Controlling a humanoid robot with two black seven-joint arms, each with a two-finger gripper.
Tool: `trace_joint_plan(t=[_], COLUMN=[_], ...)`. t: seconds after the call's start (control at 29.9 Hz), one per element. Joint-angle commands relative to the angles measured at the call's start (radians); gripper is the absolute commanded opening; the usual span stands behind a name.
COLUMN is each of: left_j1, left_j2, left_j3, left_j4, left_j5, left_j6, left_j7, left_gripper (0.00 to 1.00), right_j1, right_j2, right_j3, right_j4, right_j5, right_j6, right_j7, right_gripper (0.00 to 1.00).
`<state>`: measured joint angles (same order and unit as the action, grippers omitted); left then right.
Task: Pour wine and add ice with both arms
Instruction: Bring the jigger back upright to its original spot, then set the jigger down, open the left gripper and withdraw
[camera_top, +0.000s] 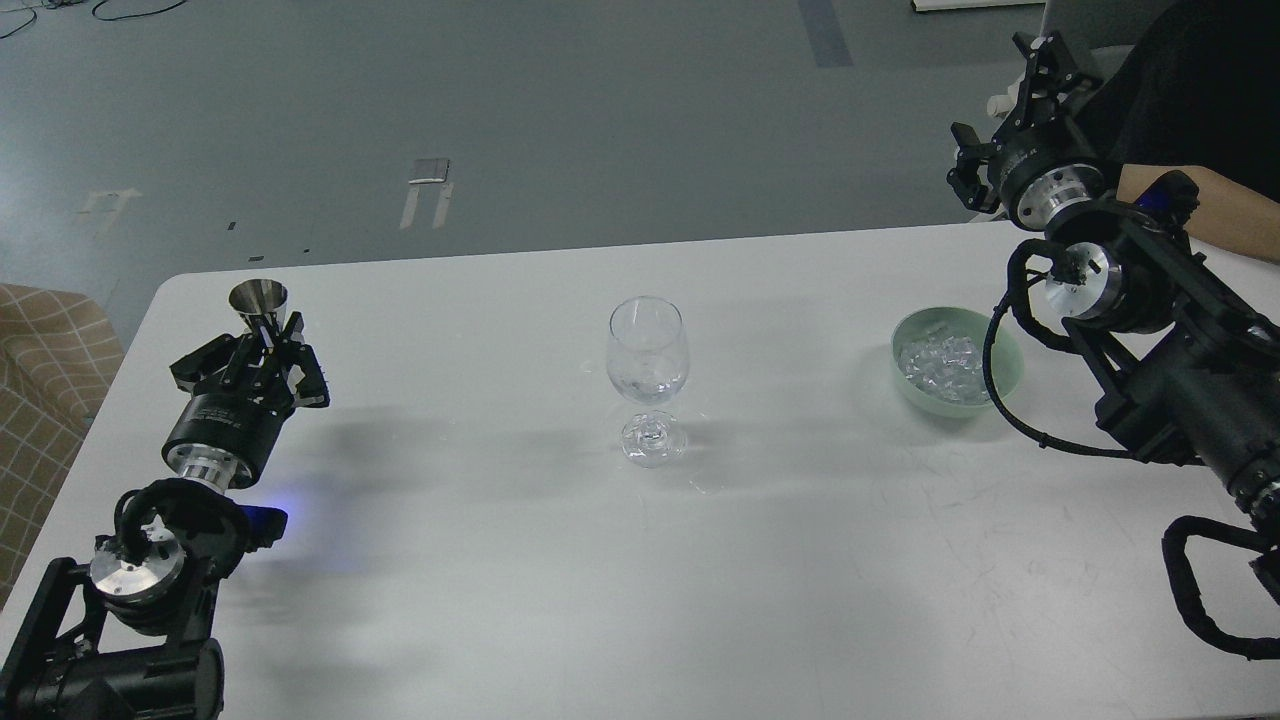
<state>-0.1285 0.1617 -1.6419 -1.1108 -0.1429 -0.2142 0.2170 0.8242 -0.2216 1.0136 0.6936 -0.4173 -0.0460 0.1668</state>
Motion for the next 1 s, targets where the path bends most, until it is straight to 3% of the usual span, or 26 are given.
trace_joint_plan(t=[0.0,0.33,0.5,0.97], left_j1=[0.0,0.006,0.001,0.001], left_j2=[-0.036,-0.083,-0.083,-0.082], left_j3=[-0.003,-0.013,-0.012,-0.012], left_j4=[0.041,0.055,0.085,0.089], left_j5=[-0.006,-0.003,-0.003,0.003], left_j6=[-0.017,-0.045,-0.047,-0.045], left_j7=[-0.01,-0.019,-0.019,-0.018], left_gripper=[0.21,0.3,0.4,0.5], right_j1=[-0.002,-0.004,-0.007,-0.005], right_j2=[0.001,0.001,0.001,-0.001], right_j3=[-0.001,-0.003,-0.003,-0.003], right_j4=[0.0,0.0,0.0,0.0], right_j5=[0.0,0.0,0.0,-0.001], right_j6=[0.0,0.0,0.002,0.002], right_j7=[-0.004,-0.004,-0.003,-0.004], right_gripper=[1.0,1.0,1.0,1.0])
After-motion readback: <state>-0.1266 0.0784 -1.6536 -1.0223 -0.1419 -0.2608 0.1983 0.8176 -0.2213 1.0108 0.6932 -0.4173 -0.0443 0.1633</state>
